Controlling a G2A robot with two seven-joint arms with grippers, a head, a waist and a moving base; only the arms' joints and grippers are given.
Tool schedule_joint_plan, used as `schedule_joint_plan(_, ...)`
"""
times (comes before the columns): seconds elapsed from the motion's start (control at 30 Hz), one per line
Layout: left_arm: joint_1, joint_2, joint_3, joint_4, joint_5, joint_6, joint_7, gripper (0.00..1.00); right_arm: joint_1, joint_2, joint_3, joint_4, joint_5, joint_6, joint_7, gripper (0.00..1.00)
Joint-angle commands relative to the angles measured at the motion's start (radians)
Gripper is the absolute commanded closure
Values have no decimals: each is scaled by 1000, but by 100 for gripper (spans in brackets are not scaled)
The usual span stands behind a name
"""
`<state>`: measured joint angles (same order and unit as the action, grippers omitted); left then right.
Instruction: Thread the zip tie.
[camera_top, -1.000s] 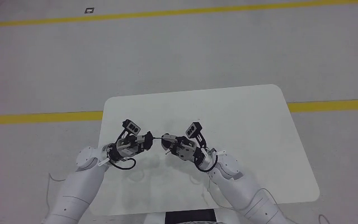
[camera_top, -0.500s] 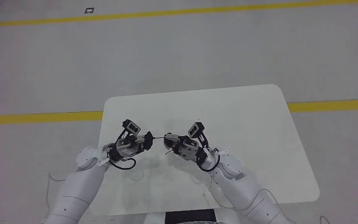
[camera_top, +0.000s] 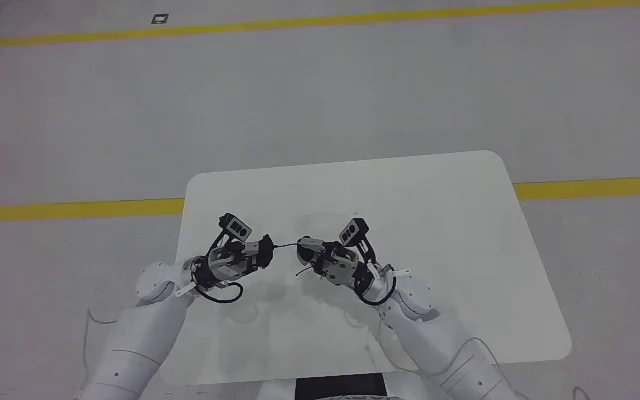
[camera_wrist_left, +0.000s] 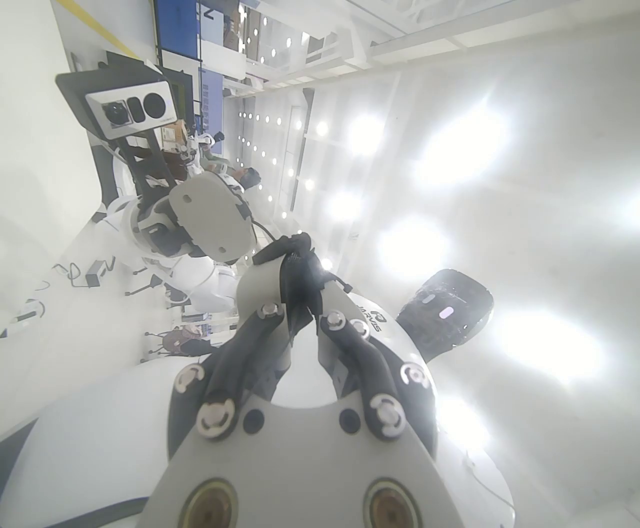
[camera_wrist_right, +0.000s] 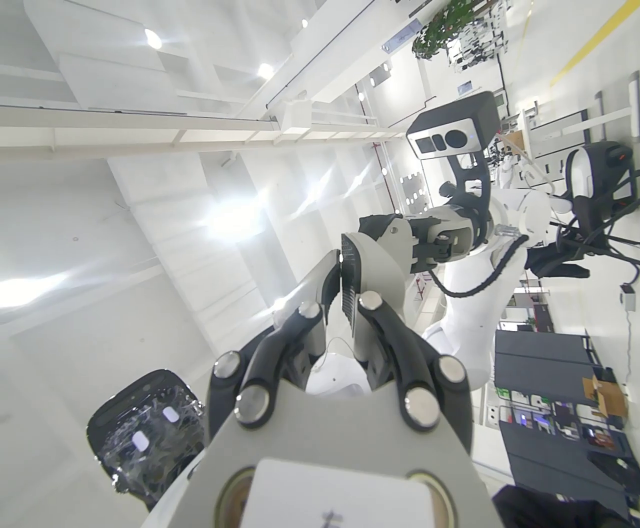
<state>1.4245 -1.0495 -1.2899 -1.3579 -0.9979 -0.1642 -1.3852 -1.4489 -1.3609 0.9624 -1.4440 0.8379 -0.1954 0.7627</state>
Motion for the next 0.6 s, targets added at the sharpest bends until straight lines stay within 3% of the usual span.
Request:
schedule_joint_plan(0.0,0,0,0,0,0,0,0,100,-1,0,2,1,2,-1,1,100)
schedule_joint_plan(0.57,0,0,0,0,0,0,0,100,-18,6,28,0,11,-6,10,100)
